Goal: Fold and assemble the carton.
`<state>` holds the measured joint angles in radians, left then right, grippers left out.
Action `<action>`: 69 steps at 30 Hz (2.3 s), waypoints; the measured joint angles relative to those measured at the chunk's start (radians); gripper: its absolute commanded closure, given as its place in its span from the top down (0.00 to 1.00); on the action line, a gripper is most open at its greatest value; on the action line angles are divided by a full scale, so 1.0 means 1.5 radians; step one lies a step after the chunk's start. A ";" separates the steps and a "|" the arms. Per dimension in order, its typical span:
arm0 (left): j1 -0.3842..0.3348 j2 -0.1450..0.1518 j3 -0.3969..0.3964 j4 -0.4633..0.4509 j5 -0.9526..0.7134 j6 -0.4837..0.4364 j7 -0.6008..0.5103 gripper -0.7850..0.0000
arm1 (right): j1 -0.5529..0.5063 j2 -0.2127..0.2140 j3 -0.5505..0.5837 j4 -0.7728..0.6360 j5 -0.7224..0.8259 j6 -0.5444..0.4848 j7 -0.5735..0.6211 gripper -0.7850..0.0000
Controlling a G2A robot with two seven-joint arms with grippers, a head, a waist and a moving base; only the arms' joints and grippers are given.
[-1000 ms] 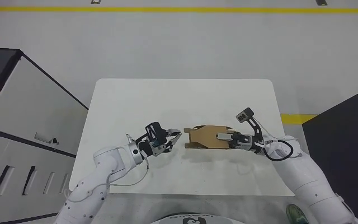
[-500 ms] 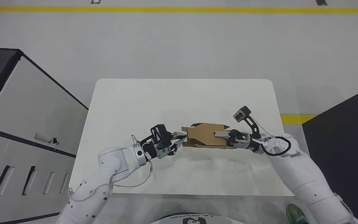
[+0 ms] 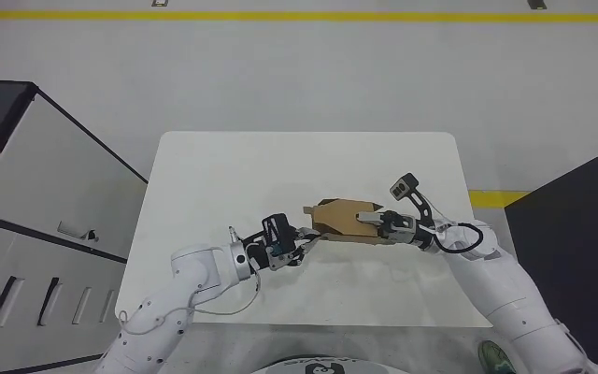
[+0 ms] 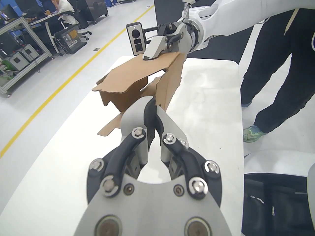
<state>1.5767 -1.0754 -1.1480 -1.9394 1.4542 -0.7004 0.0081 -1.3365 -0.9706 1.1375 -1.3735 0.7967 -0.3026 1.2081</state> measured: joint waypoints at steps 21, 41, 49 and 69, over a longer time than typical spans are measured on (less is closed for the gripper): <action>-0.008 0.003 0.004 0.009 0.002 0.019 0.008 0.00 | -0.009 -0.008 0.002 0.003 -0.006 0.010 0.009 0.00; -0.026 0.002 0.059 -0.004 0.044 0.024 -0.012 0.00 | -0.017 -0.019 0.001 -0.010 -0.026 0.014 -0.057 0.00; -0.030 0.000 0.077 -0.003 0.051 0.039 -0.014 0.00 | -0.023 -0.023 -0.001 -0.017 -0.032 0.014 -0.071 0.00; -0.010 0.012 0.011 0.005 0.023 0.050 0.002 0.00 | -0.038 -0.020 0.045 0.002 0.009 -0.043 0.062 0.00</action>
<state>1.5610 -1.0573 -1.1313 -1.9320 1.4884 -0.6248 0.0118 -1.3929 -1.0001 1.2056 -1.3706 0.8098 -0.3665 1.3007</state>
